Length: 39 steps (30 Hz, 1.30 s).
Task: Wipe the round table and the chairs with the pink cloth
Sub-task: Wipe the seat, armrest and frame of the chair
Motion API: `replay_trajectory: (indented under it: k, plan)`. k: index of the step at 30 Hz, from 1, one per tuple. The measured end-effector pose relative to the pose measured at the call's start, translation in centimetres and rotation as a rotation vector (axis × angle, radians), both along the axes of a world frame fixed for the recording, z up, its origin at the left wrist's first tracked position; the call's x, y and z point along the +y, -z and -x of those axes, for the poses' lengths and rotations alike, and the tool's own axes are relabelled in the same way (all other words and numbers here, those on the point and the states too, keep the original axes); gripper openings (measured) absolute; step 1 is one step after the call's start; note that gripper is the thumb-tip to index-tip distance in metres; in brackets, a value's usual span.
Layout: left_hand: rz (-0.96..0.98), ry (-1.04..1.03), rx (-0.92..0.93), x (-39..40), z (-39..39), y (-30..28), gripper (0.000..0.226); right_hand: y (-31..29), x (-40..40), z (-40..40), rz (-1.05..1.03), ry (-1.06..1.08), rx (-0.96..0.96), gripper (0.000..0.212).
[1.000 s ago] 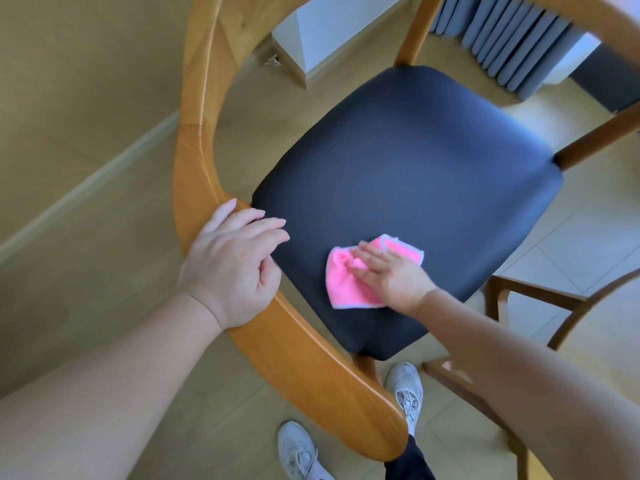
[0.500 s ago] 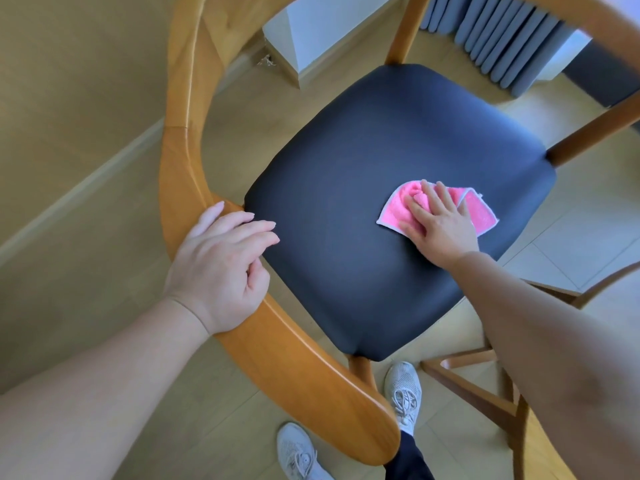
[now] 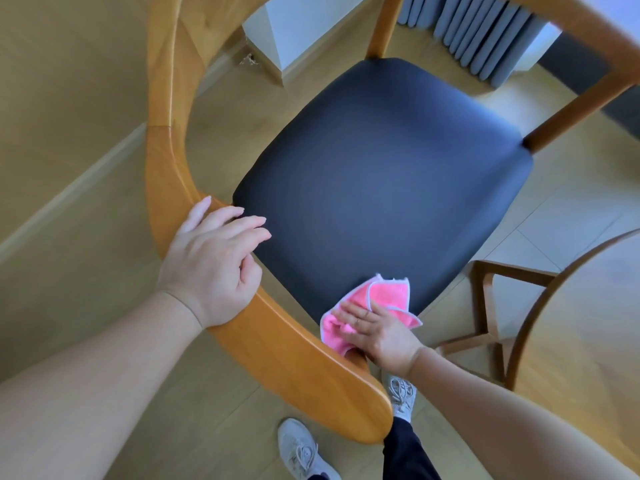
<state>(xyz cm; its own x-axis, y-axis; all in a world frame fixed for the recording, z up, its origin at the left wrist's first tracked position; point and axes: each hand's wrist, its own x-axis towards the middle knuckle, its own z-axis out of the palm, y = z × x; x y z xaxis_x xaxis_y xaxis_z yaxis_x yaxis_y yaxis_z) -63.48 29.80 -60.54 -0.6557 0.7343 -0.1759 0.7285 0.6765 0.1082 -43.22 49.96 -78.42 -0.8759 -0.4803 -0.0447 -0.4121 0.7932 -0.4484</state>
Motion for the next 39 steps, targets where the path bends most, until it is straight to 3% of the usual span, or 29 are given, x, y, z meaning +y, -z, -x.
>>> replay_trajectory:
  k: [7, 10, 15, 18, 20, 23, 29, 34, 39]
  plan:
    - [0.042, 0.147, -0.02, 0.3, 0.1, -0.3, 0.05, 0.1, 0.8, 0.1, -0.114, -0.092, 0.059, 0.034]
    - [0.062, 0.293, -0.039, 0.3, 0.3, -0.4, 0.048, 0.4, 0.5, -0.2, -0.109, -0.057, 0.065, 0.039]
    - [0.061, 0.31, -0.044, 0.4, 0.3, -0.6, 0.051, 1.8, 0.8, -0.5, -0.09, 0.045, 0.135, 0.05]
    - [0.052, 0.302, -0.047, 0.4, 0.3, -0.4, 0.051, 2.8, 2.1, 0.1, -0.027, 0.251, 0.228, 0.032]
    - [0.046, 0.298, -0.044, 0.3, 0.3, -0.3, 0.052, 2.8, 3.5, 1.3, -0.036, 0.414, 0.248, 0.033]
    - [0.036, 0.287, -0.038, 0.3, 0.4, -0.2, 0.052, 2.7, 5.4, 3.2, -0.053, 0.479, 0.248, 0.037]
    - [0.004, 0.288, -0.035, 0.3, 0.3, -0.1, 0.052, 2.1, 13.6, 6.5, 0.001, 0.985, 0.015, 0.035]
    - [0.012, 0.281, -0.036, 0.3, 0.4, -0.1, 0.052, 2.4, 15.4, 7.5, 0.023, 1.077, -0.003, 0.035]
    - [0.03, 0.275, -0.046, 0.4, 0.4, -0.3, 0.053, 1.9, 12.0, 5.4, 0.074, 1.013, 0.039, 0.026]
